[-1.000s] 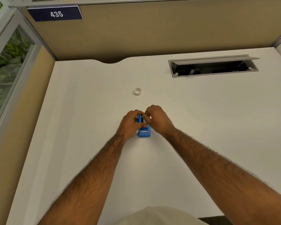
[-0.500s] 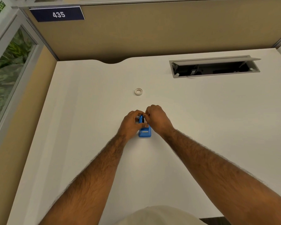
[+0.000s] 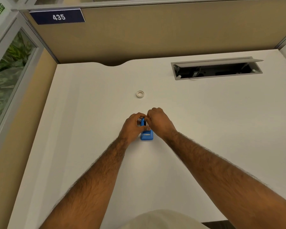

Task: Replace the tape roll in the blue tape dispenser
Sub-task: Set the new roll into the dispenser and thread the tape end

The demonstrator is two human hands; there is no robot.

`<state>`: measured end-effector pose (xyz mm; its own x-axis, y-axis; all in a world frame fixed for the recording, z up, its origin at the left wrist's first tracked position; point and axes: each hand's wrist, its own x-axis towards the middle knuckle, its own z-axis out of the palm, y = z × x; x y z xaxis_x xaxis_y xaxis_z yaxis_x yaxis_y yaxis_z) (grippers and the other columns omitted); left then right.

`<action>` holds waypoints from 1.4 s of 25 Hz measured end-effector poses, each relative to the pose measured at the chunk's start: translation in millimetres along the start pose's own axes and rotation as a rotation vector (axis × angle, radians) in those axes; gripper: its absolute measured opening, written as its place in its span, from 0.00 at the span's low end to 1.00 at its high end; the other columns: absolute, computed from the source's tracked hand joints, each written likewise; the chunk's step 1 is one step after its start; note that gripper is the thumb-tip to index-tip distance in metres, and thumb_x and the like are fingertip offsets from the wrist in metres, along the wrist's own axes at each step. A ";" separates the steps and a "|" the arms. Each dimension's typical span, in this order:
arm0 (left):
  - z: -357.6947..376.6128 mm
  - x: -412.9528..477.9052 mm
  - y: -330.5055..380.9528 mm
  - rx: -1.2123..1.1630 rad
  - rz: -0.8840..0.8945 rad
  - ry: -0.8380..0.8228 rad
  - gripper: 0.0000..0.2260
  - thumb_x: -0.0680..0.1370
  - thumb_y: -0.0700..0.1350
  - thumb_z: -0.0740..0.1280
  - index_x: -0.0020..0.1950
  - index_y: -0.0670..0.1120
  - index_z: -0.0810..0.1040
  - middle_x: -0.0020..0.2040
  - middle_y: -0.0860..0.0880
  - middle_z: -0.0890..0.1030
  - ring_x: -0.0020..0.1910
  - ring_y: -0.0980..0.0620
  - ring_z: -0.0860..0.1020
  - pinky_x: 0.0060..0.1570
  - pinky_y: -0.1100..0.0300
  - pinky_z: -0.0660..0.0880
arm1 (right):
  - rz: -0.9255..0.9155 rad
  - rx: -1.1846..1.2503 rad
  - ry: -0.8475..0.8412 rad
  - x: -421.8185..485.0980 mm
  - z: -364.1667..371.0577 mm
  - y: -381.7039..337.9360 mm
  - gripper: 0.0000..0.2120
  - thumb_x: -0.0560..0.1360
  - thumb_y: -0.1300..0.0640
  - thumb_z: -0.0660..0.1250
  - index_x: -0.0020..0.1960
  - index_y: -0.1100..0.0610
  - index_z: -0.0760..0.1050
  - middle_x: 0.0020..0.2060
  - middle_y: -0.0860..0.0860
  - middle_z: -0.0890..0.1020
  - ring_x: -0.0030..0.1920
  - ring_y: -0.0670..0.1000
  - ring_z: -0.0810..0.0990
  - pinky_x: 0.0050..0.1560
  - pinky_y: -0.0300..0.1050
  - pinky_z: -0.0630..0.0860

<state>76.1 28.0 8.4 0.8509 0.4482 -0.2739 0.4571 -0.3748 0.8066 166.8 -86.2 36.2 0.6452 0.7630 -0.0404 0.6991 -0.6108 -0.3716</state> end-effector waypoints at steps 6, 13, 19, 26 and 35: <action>-1.5 0.2 -1.3 0.000 0.004 0.007 0.21 0.67 0.47 0.80 0.57 0.52 0.78 0.57 0.52 0.79 0.52 0.52 0.79 0.54 0.58 0.76 | 0.018 0.016 0.025 2.0 4.4 1.6 0.09 0.81 0.58 0.59 0.48 0.60 0.75 0.45 0.56 0.79 0.46 0.52 0.73 0.45 0.45 0.71; -2.6 -0.1 0.7 -0.024 -0.014 -0.001 0.22 0.66 0.45 0.80 0.57 0.51 0.78 0.57 0.52 0.80 0.53 0.52 0.79 0.54 0.57 0.77 | 0.045 0.285 -0.016 -1.1 -1.2 14.9 0.08 0.79 0.58 0.62 0.48 0.60 0.79 0.44 0.53 0.81 0.45 0.52 0.77 0.47 0.46 0.74; -0.2 -0.3 -1.0 -0.013 -0.016 0.006 0.22 0.67 0.46 0.80 0.58 0.50 0.78 0.56 0.52 0.80 0.54 0.51 0.79 0.55 0.56 0.77 | 0.057 0.283 -0.008 -3.8 -0.6 13.1 0.08 0.79 0.57 0.63 0.50 0.59 0.79 0.46 0.53 0.81 0.47 0.51 0.76 0.49 0.44 0.73; -1.6 -0.5 -0.4 -0.028 -0.018 0.006 0.21 0.68 0.45 0.80 0.58 0.50 0.77 0.56 0.51 0.80 0.54 0.51 0.78 0.54 0.58 0.76 | 0.080 0.288 -0.004 -2.1 0.1 10.4 0.09 0.81 0.58 0.60 0.49 0.60 0.78 0.46 0.55 0.80 0.46 0.52 0.75 0.49 0.45 0.73; -0.4 0.2 -1.4 -0.033 -0.007 -0.002 0.21 0.67 0.45 0.80 0.56 0.53 0.77 0.56 0.51 0.80 0.52 0.51 0.79 0.52 0.59 0.76 | 0.082 0.331 -0.029 -5.0 -0.6 14.8 0.08 0.79 0.59 0.63 0.50 0.59 0.81 0.46 0.53 0.82 0.47 0.51 0.77 0.50 0.44 0.75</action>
<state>75.5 29.0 7.5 0.8482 0.4493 -0.2807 0.4543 -0.3443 0.8216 174.1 -99.1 31.4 0.6825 0.7230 -0.1070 0.5047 -0.5722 -0.6464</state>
